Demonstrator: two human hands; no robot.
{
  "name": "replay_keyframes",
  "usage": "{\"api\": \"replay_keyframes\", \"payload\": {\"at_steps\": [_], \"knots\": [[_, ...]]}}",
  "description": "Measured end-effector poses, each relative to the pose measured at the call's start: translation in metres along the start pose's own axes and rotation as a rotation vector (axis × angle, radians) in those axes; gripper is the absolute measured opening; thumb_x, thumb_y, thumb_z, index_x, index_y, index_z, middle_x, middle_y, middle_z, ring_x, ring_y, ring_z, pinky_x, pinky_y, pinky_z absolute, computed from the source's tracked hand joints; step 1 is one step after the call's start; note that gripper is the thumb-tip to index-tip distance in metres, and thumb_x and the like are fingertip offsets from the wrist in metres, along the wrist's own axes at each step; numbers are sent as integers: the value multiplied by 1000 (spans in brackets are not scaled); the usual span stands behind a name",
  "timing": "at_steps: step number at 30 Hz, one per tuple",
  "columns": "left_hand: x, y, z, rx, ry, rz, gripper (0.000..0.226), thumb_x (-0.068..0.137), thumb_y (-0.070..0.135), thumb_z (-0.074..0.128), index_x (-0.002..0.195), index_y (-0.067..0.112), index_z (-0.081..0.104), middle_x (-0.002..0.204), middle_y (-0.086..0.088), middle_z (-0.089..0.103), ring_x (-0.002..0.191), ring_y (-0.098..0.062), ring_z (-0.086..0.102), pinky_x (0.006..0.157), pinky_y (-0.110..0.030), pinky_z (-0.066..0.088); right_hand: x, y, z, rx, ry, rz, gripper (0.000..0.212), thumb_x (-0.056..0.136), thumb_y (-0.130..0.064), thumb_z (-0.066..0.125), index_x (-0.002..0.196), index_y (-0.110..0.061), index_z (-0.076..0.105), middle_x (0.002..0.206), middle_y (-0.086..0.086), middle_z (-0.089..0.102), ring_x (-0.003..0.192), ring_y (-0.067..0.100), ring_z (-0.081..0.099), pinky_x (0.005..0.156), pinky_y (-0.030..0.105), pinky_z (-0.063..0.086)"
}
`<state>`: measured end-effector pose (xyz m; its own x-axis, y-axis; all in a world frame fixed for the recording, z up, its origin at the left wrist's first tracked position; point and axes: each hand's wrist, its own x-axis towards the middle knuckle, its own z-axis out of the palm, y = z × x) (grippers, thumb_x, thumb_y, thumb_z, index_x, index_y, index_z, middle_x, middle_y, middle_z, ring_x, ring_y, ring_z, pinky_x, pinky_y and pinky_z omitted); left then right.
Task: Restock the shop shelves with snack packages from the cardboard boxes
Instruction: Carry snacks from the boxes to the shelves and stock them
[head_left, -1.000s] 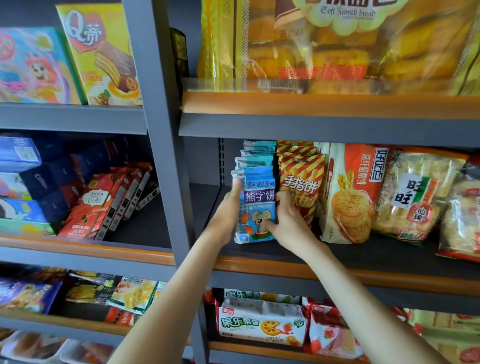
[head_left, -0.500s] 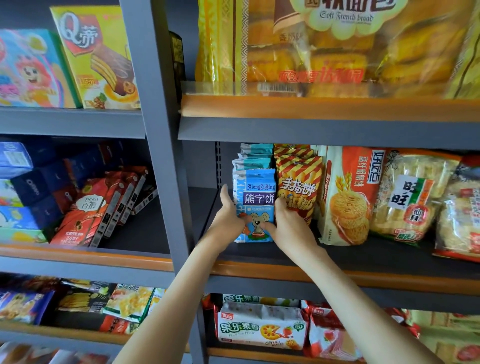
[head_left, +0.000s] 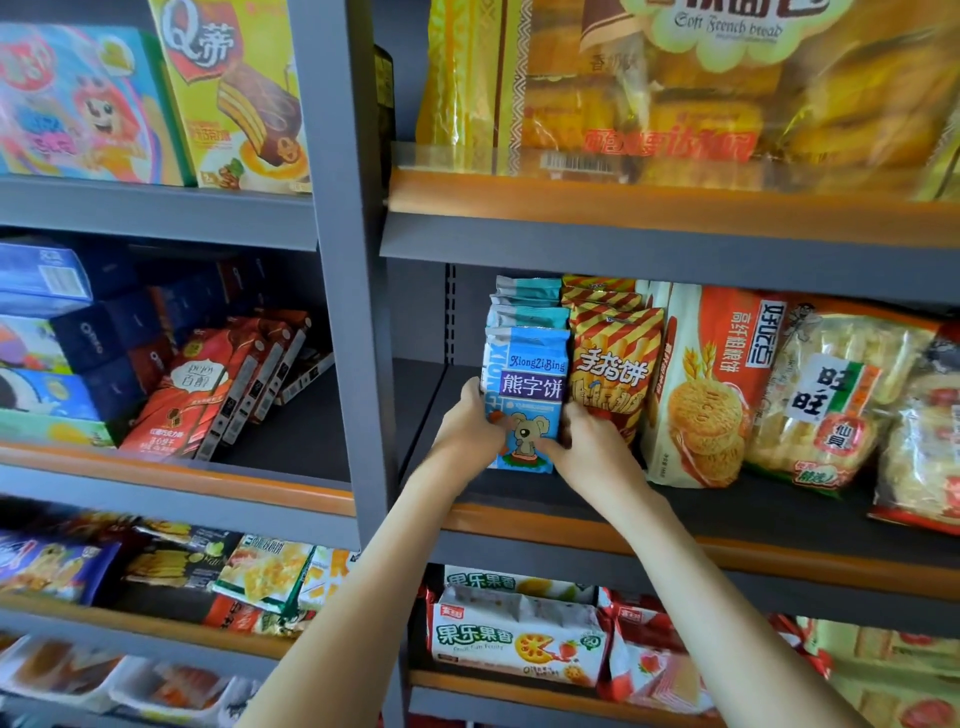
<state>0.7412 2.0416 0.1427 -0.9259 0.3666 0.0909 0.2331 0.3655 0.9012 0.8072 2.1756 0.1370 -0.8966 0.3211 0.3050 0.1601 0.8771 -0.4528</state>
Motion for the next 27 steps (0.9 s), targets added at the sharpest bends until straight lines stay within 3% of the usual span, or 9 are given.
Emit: {"api": "replay_keyframes", "payload": {"at_steps": [3,7,9,12,16,19,22,24,27], "knots": [[-14,8,2,188,125,22,32,94,24,54,123,16,42,116,0,55,90,-10,51,54,-18,35,-5,4,-4,-7,-5,22,28,90,-31,63,107,-10,57,106,5,68,92,20,66,70,33,55],[-43,9,6,387,284,174,36,98,27,48,131,12,42,122,-6,52,103,-19,56,68,-24,38,-18,10,-13,23,7,16,23,92,-27,61,102,-8,63,101,8,69,91,23,65,72,34,54],[-59,9,10,291,320,257,32,97,21,49,128,11,51,121,-6,57,107,-19,58,72,-21,41,-25,10,-12,64,52,-42,16,92,-23,60,98,-9,64,97,8,70,88,24,66,68,34,54],[-86,9,15,-62,386,292,18,95,11,53,107,11,66,105,0,69,96,-10,64,79,-24,51,-35,6,-9,172,149,-182,7,90,-15,60,89,-8,62,86,8,70,79,24,66,62,33,52],[-119,3,29,-267,540,164,18,92,5,52,91,13,67,91,-2,71,87,-16,67,80,-29,51,-55,-5,-11,373,151,-345,7,89,-8,59,82,-9,58,75,3,63,62,15,58,53,14,36],[-144,-11,48,-271,639,31,22,91,9,50,86,23,66,87,-1,72,86,-17,68,83,-34,53,-75,-3,-4,445,58,-462,8,89,-11,58,81,-10,59,72,2,64,67,25,59,62,24,37],[-184,-36,71,-277,762,-165,25,93,12,49,82,28,65,83,3,71,83,-16,67,81,-37,55,-104,2,10,500,11,-595,6,87,-15,57,81,-14,58,69,-2,63,68,23,58,71,34,45],[-222,-57,83,-301,841,-288,24,93,13,48,83,27,65,83,1,70,85,-20,67,81,-39,55,-130,2,26,589,-135,-608,3,88,-16,59,87,-16,57,76,-3,63,73,18,59,72,35,47],[-297,-96,100,-347,961,-495,18,89,12,50,82,23,64,79,-1,67,80,-26,63,75,-40,52,-184,-5,63,597,-515,-623,7,89,-19,62,92,-15,58,84,3,64,78,19,61,73,33,48]]}}
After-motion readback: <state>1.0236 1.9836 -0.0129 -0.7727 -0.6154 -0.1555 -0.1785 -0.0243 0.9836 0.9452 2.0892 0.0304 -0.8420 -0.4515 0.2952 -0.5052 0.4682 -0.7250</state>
